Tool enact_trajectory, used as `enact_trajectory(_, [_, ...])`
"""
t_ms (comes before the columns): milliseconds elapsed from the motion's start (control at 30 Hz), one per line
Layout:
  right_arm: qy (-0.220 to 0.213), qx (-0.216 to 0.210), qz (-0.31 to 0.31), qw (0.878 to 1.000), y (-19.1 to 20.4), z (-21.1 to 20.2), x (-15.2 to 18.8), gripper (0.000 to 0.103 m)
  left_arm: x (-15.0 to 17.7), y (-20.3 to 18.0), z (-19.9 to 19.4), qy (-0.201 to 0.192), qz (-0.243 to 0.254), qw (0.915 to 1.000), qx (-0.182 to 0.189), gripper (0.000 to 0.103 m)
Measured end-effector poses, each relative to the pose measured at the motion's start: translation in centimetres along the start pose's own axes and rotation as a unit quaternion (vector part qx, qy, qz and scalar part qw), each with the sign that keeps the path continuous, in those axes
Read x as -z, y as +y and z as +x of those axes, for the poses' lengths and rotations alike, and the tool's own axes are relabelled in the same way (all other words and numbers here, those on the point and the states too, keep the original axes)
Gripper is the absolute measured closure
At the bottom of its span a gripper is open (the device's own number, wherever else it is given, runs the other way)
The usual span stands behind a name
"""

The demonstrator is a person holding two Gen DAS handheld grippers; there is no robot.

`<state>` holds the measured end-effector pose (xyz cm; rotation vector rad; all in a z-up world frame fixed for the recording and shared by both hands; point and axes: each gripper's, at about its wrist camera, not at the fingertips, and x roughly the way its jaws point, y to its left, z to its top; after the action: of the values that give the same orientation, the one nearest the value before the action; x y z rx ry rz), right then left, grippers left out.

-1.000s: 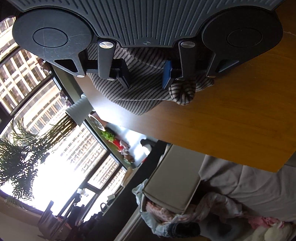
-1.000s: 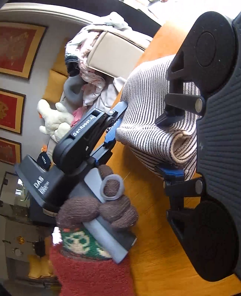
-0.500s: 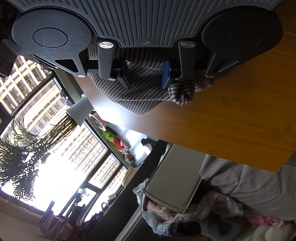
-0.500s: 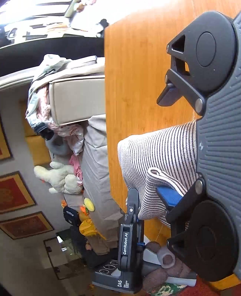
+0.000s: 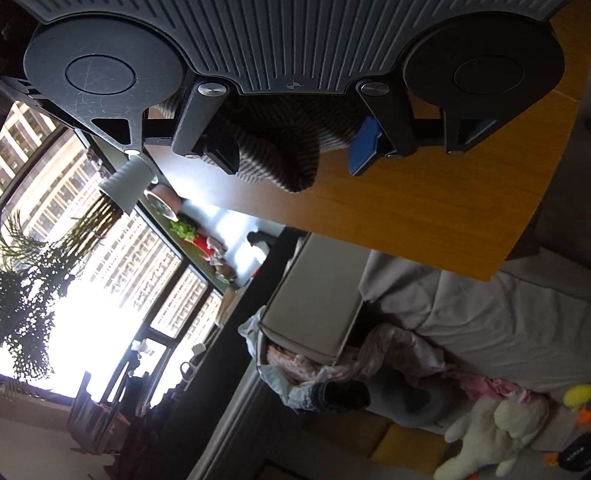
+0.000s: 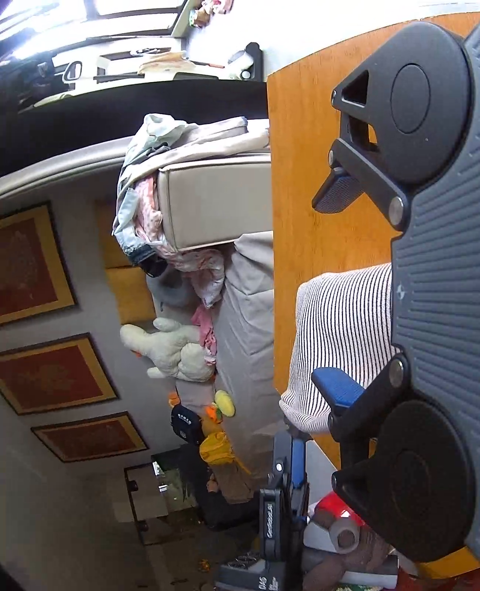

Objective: Fold clothes

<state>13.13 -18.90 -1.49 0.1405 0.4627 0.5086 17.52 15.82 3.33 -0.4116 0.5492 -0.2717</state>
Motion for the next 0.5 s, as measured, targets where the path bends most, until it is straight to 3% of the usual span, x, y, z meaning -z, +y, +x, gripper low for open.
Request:
enact_trajectory(133, [0.022, 0.000, 0.009, 1.000, -0.3, 0.9, 0.8, 0.011, 0.5, -0.3, -1.3, 0.018, -0.022, 0.9996, 0.007, 0.025])
enact_trajectory(300, [0.050, 0.000, 0.020, 0.999, -0.8, 1.9, 1.8, 0.011, 1.9, -2.4, -0.2, 0.051, 0.000, 0.9987, 0.004, 0.021])
enact_trajectory(433, [0.027, 0.042, -0.067, 0.997, 2.0, 1.3, 2.4, 0.011, 2.9, -3.6, 0.8, 0.069, 0.016, 0.9975, -0.006, 0.021])
enact_trajectory(500, [-0.009, 0.054, -0.114, 0.992, 3.7, 0.1, 2.3, 0.011, 2.9, -3.5, 0.7, 0.067, 0.016, 0.9976, -0.009, 0.021])
